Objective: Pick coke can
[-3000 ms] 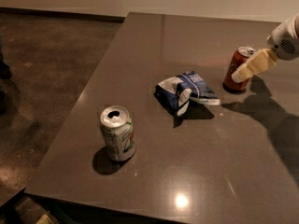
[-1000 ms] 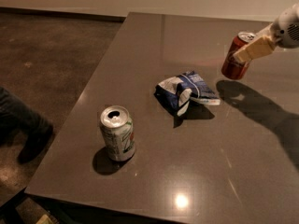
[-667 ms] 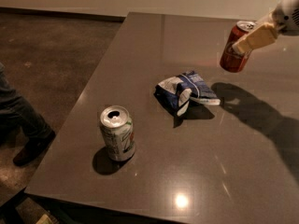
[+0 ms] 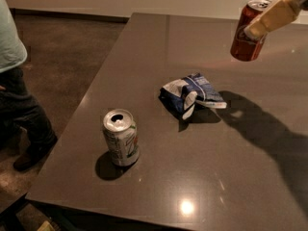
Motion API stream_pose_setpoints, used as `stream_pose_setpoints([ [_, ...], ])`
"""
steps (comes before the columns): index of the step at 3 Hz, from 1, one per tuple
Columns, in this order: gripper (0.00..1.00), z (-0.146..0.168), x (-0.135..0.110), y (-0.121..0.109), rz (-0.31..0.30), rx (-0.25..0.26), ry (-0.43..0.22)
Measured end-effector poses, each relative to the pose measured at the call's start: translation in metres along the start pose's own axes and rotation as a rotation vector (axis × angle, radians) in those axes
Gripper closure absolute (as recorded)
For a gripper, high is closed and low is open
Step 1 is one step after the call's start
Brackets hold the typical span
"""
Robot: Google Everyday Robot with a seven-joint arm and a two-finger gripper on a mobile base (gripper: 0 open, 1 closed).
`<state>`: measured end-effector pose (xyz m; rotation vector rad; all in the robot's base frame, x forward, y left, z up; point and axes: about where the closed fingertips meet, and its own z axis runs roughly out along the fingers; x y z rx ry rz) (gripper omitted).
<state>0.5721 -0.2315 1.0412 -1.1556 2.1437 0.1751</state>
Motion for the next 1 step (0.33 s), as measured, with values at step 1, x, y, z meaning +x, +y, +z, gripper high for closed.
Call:
stream_pose_setpoints([
  [1, 1.00, -0.0003, -0.0001, 0.0000, -0.001, 0.001, 0.001],
])
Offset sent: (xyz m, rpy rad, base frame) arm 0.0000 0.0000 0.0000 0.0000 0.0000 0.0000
